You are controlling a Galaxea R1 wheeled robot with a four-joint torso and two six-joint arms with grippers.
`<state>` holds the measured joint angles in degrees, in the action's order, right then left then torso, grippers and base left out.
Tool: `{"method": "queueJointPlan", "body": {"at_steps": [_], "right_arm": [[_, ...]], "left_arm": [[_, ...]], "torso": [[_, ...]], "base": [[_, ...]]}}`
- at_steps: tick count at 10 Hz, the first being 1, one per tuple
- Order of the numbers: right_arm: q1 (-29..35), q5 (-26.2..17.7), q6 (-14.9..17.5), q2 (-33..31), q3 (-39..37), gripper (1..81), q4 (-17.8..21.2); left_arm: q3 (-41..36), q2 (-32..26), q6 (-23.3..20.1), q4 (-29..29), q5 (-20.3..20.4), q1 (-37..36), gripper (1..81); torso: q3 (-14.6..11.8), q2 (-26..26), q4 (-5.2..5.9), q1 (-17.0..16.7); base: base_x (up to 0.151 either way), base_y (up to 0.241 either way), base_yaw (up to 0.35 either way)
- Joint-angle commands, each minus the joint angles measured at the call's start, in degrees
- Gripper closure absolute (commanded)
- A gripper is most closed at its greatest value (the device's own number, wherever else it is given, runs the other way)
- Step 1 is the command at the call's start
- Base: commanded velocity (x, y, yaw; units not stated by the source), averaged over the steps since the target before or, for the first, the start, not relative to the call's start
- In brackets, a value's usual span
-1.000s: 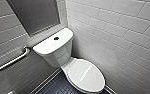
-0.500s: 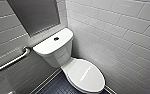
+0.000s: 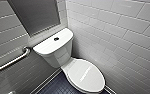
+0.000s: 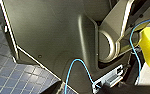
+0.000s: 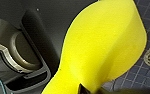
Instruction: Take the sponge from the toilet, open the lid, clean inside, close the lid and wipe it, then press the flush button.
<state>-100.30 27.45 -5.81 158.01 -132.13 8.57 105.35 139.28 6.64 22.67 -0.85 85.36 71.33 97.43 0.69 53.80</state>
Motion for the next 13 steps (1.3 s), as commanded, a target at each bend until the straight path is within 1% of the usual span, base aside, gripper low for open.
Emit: {"method": "queueJointPlan", "body": {"at_steps": [1, 2, 4, 5, 6, 8, 9, 10, 11, 12, 13], "right_arm": [[-1.52, -3.55, -0.43, -7.13, 8.36, 81.1, 0.13], [-2.23, -1.89, -0.86, -11.35, 14.51, 81.1, -0.22], [-3.2, 2.07, -0.78, -20.83, 28.29, 81.1, -2.33], [-3.03, 2.86, -0.86, -24.54, 33.93, 81.1, -2.59], [-2.24, 3.82, -0.78, -28.9, 40.38, 81.1, -2.68], [-0.05, 7.34, -0.25, -36.47, 51.14, 81.1, -2.68], [2.06, 7.79, -0.77, -39.73, 53.9, 81.1, -1.9], [5.39, 7.79, -0.78, -43.11, 56.47, 81.1, -1.89], [9.45, 7.7, -0.86, -46.09, 58.58, 81.1, -1.63], [14.81, 6.83, -1.12, -49.15, 61.37, 81.1, -1.62], [19.99, 6.3, -2.01, -51.37, 63.24, 81.1, -1.63]], "left_arm": [[1.34, 1.08, -0.32, -0.35, -4.42, 1.7, 1.0], [2.4, 2.32, -0.32, -0.35, -4.42, 1.88, 1.0], [2.76, 3.56, -0.32, -0.79, -4.33, 1.96, 1.0], [2.76, 3.99, -0.32, -0.88, -4.33, 1.96, 1.0], [2.76, 4.52, -0.32, -0.36, -4.33, 1.96, 1.0], [3.11, 5.75, -0.4, 0.09, -4.42, 1.7, 1.0], [3.19, 6.1, -0.4, 0.01, -4.33, 1.53, 1.0], [3.2, 6.9, -0.4, 0.0, -4.24, 1.53, 1.0], [3.9, 7.86, -0.4, 0.0, -4.33, 1.53, 1.0], [5.73, 9.08, -0.32, -0.52, -4.33, 1.53, 1.0], [7.24, 9.89, -0.32, -0.79, -4.33, 1.61, 1.0]], "torso": [[0.0, 0.0, 0.0, 0.0], [0.0, 0.0, 0.0, -0.02], [0.0, 0.0, 0.0, -0.02], [0.0, 0.0, 0.0, -0.05], [0.0, 0.0, 0.0, -0.05], [-0.02, 0.0, 0.0, -0.05], [-0.02, 0.0, 0.0, -0.05], [-0.02, 0.0, 0.0, -0.05], [-0.02, 0.0, 0.0, -0.05], [-0.02, 0.0, 0.0, -0.05], [-0.02, 0.0, 0.0, -0.05]], "base": [[0.0, 0.0, 0.0], [0.0, 0.0, 0.0], [0.0, 0.0, 0.0], [0.0, 0.0, 0.0], [0.0, 0.0, 0.0], [0.0, 0.0, 0.0], [0.0, 0.0, 0.0], [0.0, 0.0, 0.0], [0.0, 0.0, 0.0], [0.0, 0.0, 0.0], [0.0, 0.0, 0.0]]}}
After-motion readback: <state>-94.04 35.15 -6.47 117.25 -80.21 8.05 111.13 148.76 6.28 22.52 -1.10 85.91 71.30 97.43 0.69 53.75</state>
